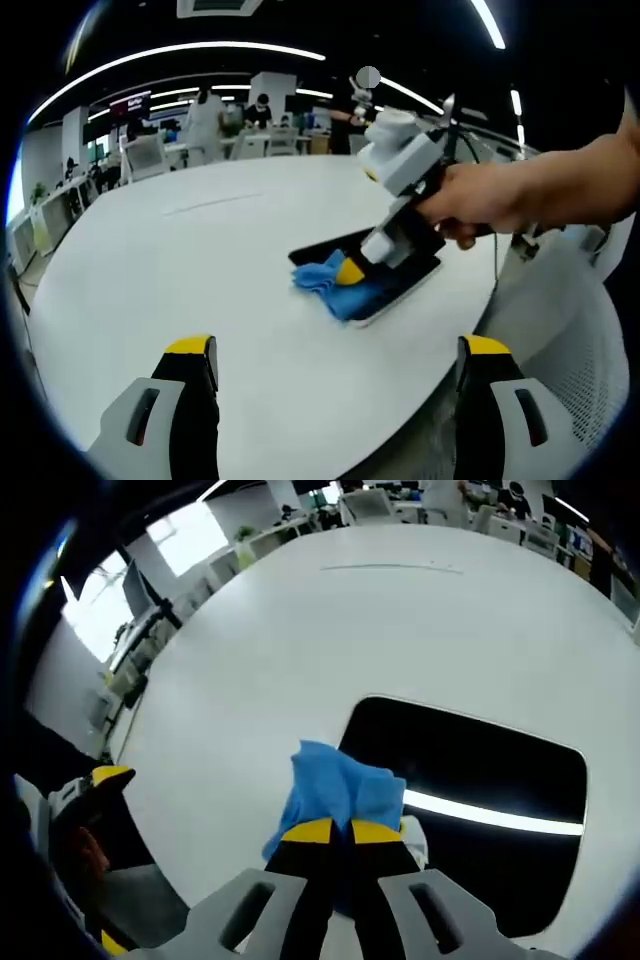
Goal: Wipe the mirror surface with the cleaning cloth until all visible marks leave the cleaned area.
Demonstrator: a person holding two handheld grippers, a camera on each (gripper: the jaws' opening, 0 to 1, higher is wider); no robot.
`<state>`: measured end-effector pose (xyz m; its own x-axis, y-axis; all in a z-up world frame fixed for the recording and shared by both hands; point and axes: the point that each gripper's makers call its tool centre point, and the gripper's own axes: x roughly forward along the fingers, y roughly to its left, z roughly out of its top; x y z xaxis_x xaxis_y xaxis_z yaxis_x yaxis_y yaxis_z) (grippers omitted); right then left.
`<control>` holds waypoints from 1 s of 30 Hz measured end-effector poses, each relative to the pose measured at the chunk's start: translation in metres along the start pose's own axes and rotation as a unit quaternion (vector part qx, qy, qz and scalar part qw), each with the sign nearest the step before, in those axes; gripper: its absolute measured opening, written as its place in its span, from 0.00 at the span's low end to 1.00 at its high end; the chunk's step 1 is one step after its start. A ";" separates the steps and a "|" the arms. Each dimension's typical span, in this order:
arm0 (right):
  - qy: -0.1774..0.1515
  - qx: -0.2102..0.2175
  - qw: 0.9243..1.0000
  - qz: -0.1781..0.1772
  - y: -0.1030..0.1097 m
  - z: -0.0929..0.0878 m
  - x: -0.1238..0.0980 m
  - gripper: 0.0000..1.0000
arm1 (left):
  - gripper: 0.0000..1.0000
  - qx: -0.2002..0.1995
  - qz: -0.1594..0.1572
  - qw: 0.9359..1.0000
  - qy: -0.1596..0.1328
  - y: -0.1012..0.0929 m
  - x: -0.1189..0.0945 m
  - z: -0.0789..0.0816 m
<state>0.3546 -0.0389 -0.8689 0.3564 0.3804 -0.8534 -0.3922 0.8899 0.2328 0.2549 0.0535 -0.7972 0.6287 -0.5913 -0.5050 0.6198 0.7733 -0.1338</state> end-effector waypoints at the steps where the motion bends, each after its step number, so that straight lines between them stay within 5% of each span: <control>1: 0.000 0.001 1.000 0.000 -0.001 0.002 0.001 0.00 | 0.99 -0.001 0.000 1.000 0.000 0.000 0.000 0.000; 30: -0.002 -0.010 1.000 -0.006 -0.027 0.066 0.031 0.00 | 0.99 -0.008 0.006 1.000 0.002 0.004 0.001 -0.001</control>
<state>0.4323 -0.0347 -0.8704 0.3653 0.3707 -0.8539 -0.4042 0.8895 0.2132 0.2573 0.0565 -0.7992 0.6343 -0.5805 -0.5105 0.6043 0.7842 -0.1408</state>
